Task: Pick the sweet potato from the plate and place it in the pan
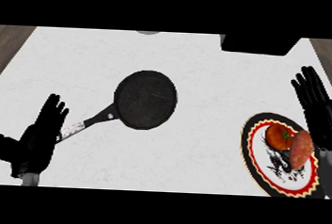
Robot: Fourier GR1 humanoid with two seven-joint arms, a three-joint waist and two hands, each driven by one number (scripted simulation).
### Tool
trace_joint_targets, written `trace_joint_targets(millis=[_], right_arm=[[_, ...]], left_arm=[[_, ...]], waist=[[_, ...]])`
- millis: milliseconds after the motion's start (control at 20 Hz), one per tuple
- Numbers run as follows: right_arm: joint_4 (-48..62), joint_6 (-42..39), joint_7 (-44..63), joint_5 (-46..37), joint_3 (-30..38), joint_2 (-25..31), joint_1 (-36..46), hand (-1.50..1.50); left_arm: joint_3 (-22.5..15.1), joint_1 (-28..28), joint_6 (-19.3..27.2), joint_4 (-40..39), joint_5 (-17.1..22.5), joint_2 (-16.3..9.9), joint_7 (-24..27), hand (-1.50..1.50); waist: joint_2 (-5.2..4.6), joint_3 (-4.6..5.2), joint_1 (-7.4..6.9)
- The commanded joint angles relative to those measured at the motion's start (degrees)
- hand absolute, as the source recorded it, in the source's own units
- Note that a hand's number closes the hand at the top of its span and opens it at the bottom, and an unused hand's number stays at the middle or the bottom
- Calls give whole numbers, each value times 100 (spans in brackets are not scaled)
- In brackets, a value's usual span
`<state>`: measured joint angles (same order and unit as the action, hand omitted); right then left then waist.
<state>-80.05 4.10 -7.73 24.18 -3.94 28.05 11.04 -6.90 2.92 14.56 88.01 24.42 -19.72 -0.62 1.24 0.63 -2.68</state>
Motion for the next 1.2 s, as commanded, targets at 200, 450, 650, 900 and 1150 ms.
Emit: trace_joint_targets(millis=[200,450,650,900,1150], right_arm=[[489,-1122,-62,880,762,358,698,-150],[1185,1451,-29,-503,1466,726,-151,150],[761,862,-1473,446,2107,-183,-961,-150],[-318,609,-1019,-149,1732,254,-1705,-150],[-548,774,359,-861,1440,1382,-1469,-150]], left_arm=[[201,-547,387,-714,-1093,-1163,-701,0],[181,-131,286,-803,-1082,-1281,-729,0],[147,-390,157,-1026,-1216,-1392,-992,0],[165,-802,101,-1148,-1481,-1209,-1268,0],[182,-926,-60,-1101,-1450,-1300,-1389,0]], waist=[[-179,-81,302],[-233,-74,687],[-118,-70,474],[-112,-57,378],[-128,-47,293]])
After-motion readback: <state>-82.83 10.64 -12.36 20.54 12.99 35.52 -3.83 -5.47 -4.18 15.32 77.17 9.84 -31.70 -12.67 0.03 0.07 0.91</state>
